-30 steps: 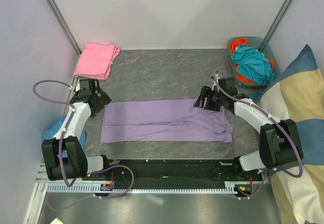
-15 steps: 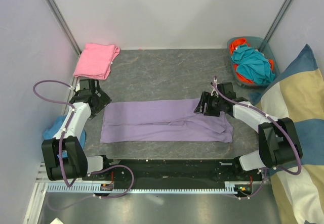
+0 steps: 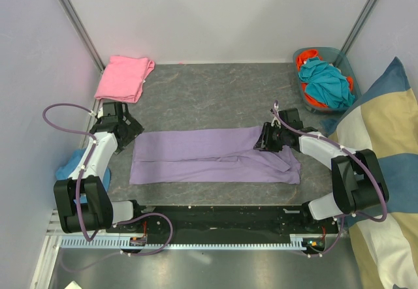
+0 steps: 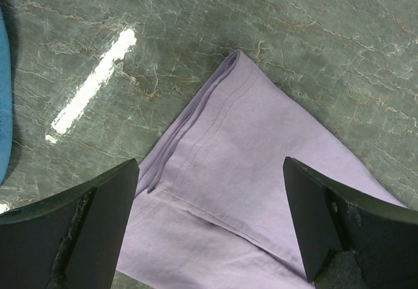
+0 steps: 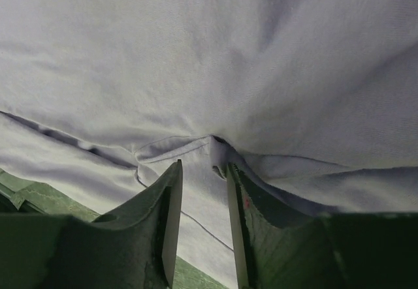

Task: Fold and stack the t-shirts
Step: Fold the other side of the tshirt into a rectangle

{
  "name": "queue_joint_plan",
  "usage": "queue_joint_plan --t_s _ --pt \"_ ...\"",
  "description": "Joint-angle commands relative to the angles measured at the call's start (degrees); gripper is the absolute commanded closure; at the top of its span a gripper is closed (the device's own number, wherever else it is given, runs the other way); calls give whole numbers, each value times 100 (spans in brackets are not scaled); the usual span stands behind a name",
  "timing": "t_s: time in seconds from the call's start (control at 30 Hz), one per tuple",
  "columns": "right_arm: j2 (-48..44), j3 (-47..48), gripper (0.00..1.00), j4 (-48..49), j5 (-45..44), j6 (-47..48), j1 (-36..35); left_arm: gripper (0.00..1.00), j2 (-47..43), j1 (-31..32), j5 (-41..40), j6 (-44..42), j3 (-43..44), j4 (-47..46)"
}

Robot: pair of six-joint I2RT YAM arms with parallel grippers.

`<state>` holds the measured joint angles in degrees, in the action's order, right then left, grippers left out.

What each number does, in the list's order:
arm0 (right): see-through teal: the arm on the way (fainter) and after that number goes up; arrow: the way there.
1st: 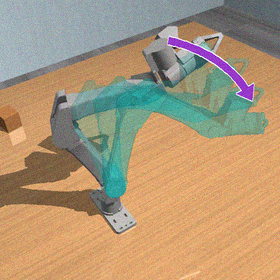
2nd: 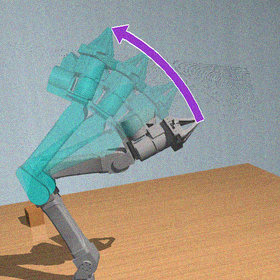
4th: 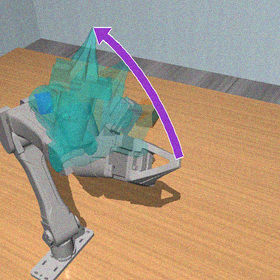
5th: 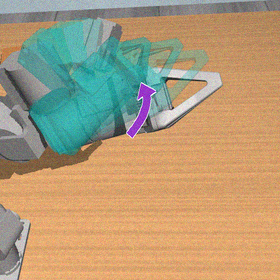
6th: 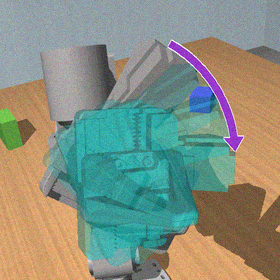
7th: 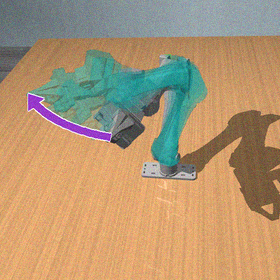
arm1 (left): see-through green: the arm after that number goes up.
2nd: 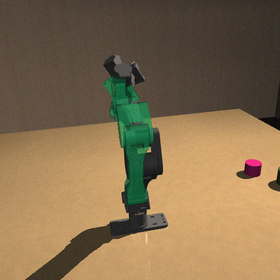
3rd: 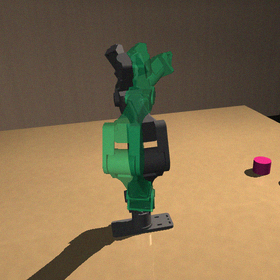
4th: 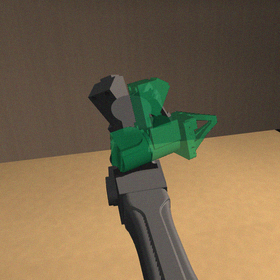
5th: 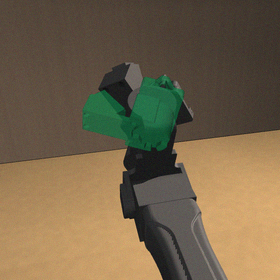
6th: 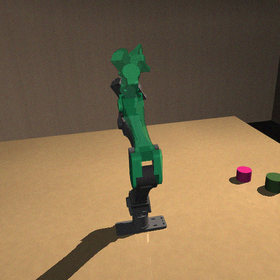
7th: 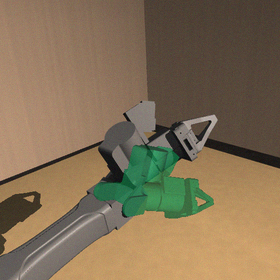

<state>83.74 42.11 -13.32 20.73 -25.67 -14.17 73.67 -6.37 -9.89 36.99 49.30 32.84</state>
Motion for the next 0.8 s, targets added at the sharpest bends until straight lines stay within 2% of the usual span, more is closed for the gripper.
queue_joint_plan --t_s 0.0,0.13,0.43,0.57,0.77 --pt "80 -27 61 242 -7 36 -42 0 -54 -22 31 -8 -17 -129" --pt "151 -27 65 269 -25 36 -42 0 -46 -22 40 1 -26 -111" --pt "247 -45 81 313 -60 71 -42 0 -46 -22 22 -8 -17 -111" --pt "256 -36 92 304 -69 71 -41 0 -37 -22 31 -8 -17 -111" --pt "178 -10 100 251 -43 80 -33 0 -46 -22 49 -8 -25 -111"
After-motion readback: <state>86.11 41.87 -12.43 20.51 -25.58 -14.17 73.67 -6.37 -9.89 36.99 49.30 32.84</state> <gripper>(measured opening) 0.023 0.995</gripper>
